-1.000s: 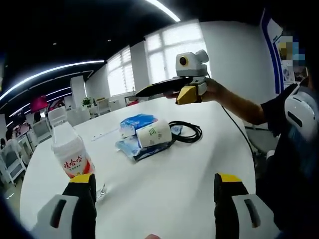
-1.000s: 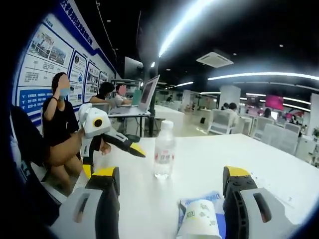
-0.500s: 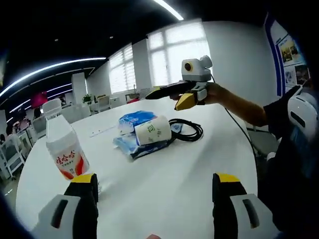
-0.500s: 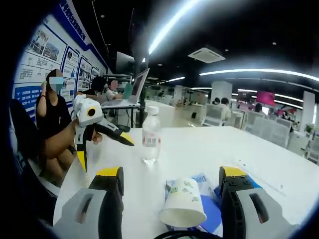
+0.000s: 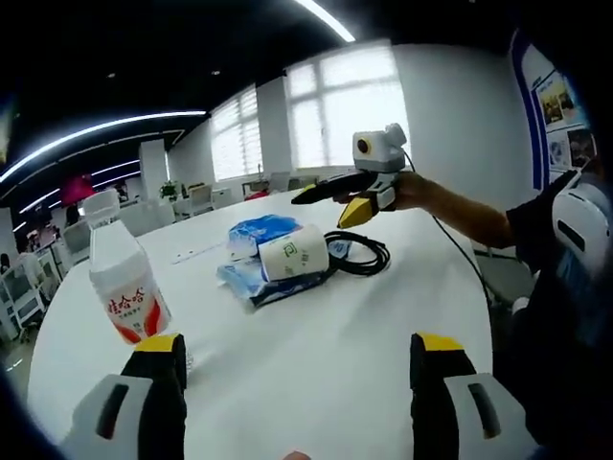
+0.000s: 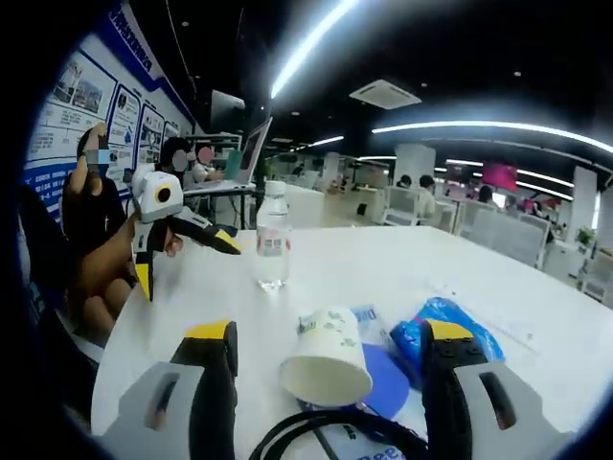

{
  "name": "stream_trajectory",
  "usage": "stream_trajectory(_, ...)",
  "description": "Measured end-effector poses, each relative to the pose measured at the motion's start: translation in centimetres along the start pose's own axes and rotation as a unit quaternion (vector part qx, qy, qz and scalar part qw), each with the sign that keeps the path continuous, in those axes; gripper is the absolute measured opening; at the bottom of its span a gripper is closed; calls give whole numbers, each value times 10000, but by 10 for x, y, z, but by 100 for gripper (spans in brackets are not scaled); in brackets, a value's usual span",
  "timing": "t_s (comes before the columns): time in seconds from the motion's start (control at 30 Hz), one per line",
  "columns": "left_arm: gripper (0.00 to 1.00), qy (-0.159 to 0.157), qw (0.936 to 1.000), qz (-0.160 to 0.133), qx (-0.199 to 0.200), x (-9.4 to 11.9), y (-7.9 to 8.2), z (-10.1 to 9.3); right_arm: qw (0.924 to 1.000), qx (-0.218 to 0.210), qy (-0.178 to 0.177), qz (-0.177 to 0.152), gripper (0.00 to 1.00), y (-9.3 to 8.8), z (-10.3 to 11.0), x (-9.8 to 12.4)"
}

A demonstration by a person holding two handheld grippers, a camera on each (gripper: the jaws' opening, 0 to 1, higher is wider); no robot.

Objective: Arrange the tabletop items into an orderly group along one side of the table until the central work area is clear of visible clutter.

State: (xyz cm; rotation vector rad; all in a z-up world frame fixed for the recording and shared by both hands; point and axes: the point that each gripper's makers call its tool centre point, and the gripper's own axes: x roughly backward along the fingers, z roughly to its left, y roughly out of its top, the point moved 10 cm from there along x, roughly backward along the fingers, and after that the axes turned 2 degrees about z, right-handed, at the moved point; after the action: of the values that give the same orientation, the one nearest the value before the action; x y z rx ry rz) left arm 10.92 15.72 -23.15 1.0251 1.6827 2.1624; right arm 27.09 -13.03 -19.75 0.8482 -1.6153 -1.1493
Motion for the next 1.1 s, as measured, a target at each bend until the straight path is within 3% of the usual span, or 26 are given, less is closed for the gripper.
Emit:
stream_trajectory(0.4, 100, 29, 9999, 88, 121, 6, -9, 0, 9996, -124, -48, 230, 74, -20, -8, 3)
stream_trajectory(0.63, 100, 1, 9998, 127, 161, 6, -14, -1, 9996, -89, -118, 245, 65, -27, -8, 3)
stream_trajectory(0.7, 100, 10, 9998, 116, 174, 7, -15, 0, 9994, -42, -288, 192, 60, -29, -11, 4)
stream_trajectory(1.1, 100, 11, 9997, 121, 212, 6, -19, 2, 9993, -186, -274, 192, 56, -33, -19, 7)
